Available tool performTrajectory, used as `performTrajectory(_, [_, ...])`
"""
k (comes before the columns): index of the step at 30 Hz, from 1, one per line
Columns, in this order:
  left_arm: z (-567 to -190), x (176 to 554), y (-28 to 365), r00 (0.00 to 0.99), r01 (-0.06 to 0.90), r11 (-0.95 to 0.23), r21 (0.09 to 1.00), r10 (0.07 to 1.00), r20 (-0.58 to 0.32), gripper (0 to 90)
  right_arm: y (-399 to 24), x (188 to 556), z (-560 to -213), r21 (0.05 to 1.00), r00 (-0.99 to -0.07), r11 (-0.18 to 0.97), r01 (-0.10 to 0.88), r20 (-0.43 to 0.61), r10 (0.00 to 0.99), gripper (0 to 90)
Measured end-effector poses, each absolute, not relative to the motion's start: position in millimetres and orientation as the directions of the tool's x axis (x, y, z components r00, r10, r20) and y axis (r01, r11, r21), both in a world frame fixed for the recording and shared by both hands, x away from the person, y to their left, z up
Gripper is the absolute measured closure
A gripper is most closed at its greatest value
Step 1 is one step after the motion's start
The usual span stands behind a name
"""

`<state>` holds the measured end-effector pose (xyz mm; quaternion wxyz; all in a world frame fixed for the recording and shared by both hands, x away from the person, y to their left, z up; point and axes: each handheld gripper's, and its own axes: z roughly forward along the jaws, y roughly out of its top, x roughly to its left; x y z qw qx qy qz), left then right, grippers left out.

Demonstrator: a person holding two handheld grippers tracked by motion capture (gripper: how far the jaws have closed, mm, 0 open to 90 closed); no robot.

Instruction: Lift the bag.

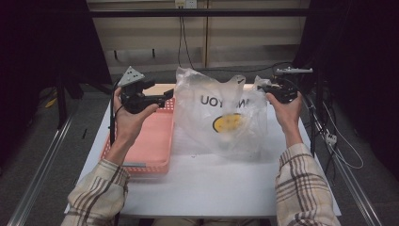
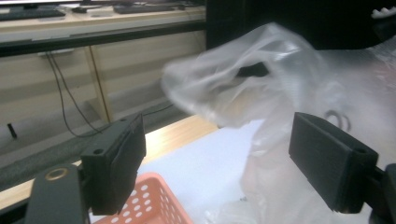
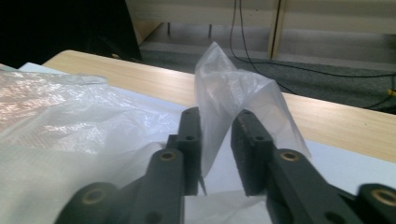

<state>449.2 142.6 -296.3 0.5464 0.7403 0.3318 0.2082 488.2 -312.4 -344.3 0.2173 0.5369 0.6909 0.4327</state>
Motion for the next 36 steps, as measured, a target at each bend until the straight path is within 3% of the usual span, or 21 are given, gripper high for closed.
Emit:
performTrajectory(8, [-303, 420, 144, 0.722, 0.22, -0.231, 0.948, 0.692, 0.001, 15.3, -325, 468, -317, 0.874, -0.361, 0.004, 0.486, 0.197, 0.911, 48.6])
performTrajectory(15, [-319, 416, 132, 0.748, 0.24, -0.255, 0.937, 0.664, -0.011, 13.8, -341, 453, -297, 0.88, -0.346, -0.017, 0.474, 0.204, 0.916, 24.9])
performTrajectory(23, [-330, 418, 106, 0.768, 0.246, -0.309, 0.919, 0.64, 0.01, 14.9, -342, 441, -280, 0.901, -0.351, -0.004, 0.435, 0.174, 0.92, 20.3])
performTrajectory(36, [-333, 416, 123, 0.743, 0.283, -0.284, 0.916, 0.669, -0.022, 8.7, -332, 413, -305, 0.906, -0.405, 0.023, 0.423, 0.166, 0.899, 17.5])
